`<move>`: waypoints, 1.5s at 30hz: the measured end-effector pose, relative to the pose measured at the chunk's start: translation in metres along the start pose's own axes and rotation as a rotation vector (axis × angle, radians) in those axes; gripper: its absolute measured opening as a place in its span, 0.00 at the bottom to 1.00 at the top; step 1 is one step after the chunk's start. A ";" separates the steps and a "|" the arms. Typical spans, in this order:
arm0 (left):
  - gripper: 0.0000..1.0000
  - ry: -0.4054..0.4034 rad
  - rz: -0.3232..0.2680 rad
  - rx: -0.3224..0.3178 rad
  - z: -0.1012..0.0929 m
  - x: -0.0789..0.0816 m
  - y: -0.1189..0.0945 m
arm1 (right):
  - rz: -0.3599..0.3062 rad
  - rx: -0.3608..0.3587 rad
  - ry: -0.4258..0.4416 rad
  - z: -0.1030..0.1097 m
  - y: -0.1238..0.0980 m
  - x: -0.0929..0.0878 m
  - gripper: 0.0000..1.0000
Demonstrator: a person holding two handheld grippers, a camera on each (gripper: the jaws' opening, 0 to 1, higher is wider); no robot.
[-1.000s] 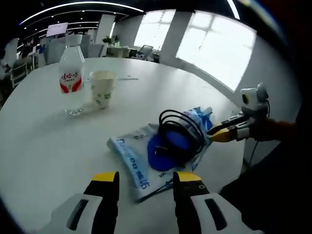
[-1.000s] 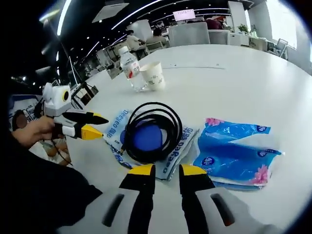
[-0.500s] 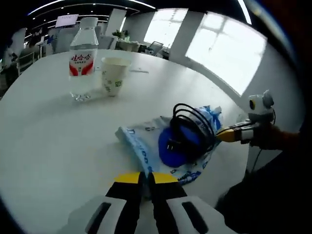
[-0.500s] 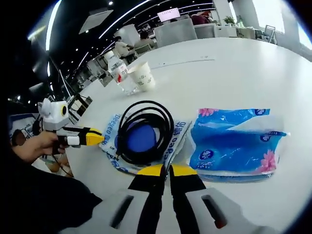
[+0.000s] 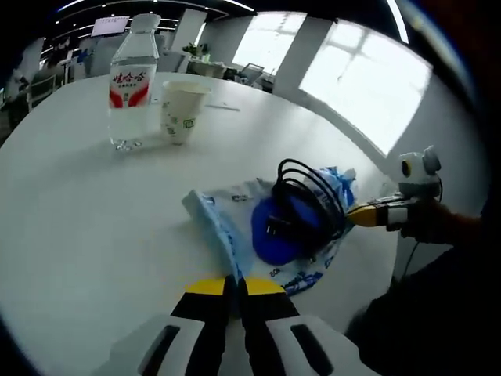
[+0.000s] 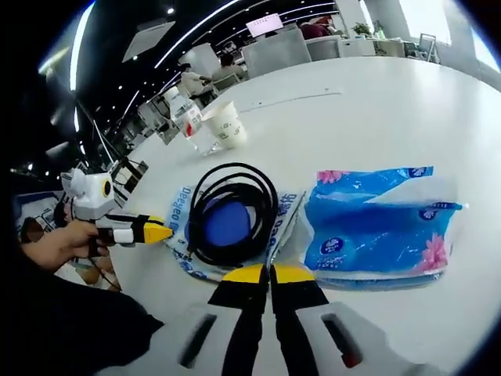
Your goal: Arrange the tabletop items into an orderly group along one side of the table until the central work area is clear of visible clutter.
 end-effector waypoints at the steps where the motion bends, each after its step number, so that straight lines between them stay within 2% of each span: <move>1: 0.03 0.024 -0.003 0.005 -0.002 0.000 -0.001 | -0.002 0.000 -0.001 0.001 0.000 0.000 0.00; 4: 0.01 0.085 -0.010 0.027 -0.005 0.001 -0.002 | -0.013 0.000 0.008 0.002 -0.001 0.001 0.00; 12: 0.00 0.099 -0.025 0.036 0.001 -0.001 -0.009 | -0.050 -0.008 -0.003 0.011 -0.014 0.005 0.00; 27: 0.00 0.146 -0.063 0.051 -0.006 0.007 -0.021 | -0.104 -0.028 -0.041 0.016 -0.028 0.017 0.00; 33: 0.00 0.160 -0.075 0.059 -0.004 0.006 -0.022 | -0.110 -0.036 -0.045 0.018 -0.028 0.011 0.00; 36: 0.00 0.166 -0.079 0.058 -0.007 0.008 -0.028 | -0.123 -0.039 -0.056 0.021 -0.034 0.012 0.00; 41: 0.00 0.169 -0.094 0.060 -0.013 0.010 -0.041 | -0.184 -0.015 -0.056 0.027 -0.051 0.021 0.00; 45: 0.00 0.163 -0.099 0.056 -0.012 0.009 -0.043 | -0.203 -0.014 -0.070 0.027 -0.058 0.027 0.00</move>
Point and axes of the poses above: the point that each gripper's makers call its tool centre point, and the gripper's own axes: y roughly forward along the fingers, z roughly to its left, x roughly out of its top, the point moved 9 cm from there along -y, roughly backward along the fingers, and after that the axes turned 13 degrees about z, right-handed, at the moved point
